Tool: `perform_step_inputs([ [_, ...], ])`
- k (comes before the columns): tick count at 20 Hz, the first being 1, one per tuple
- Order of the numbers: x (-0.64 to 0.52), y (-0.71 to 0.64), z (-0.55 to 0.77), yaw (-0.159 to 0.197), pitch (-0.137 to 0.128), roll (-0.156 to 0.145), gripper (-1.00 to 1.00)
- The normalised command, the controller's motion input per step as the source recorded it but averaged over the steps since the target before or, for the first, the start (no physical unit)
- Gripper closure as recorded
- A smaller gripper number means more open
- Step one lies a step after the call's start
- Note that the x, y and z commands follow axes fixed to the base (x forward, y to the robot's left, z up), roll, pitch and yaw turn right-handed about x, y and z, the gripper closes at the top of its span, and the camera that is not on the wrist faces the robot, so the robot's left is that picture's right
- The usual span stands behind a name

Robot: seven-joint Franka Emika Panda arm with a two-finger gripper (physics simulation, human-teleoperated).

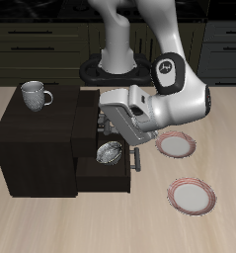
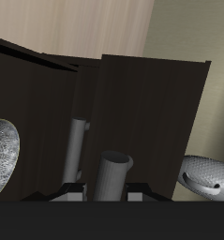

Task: Open the top drawer

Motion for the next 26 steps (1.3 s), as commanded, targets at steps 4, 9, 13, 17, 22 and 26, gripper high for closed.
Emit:
perform_step_inputs([
  [4,0.07,0.6,0.1,-0.011,-0.009,0.078,1.0],
  [9,0.04,0.39,0.07,-0.025,0.003,0.059,1.0],
  [13,0.01,0.58,0.08,-0.001,-0.013,0.07,1.0],
  [17,0.02,0.49,0.08,-0.02,-0.01,0.061,1.0],
  [22,-0.05,0.6,0.0,-0.019,0.009,0.077,1.0],
  [26,-0.01,0.31,0.01,-0.005,0.005,0.044,1.0],
])
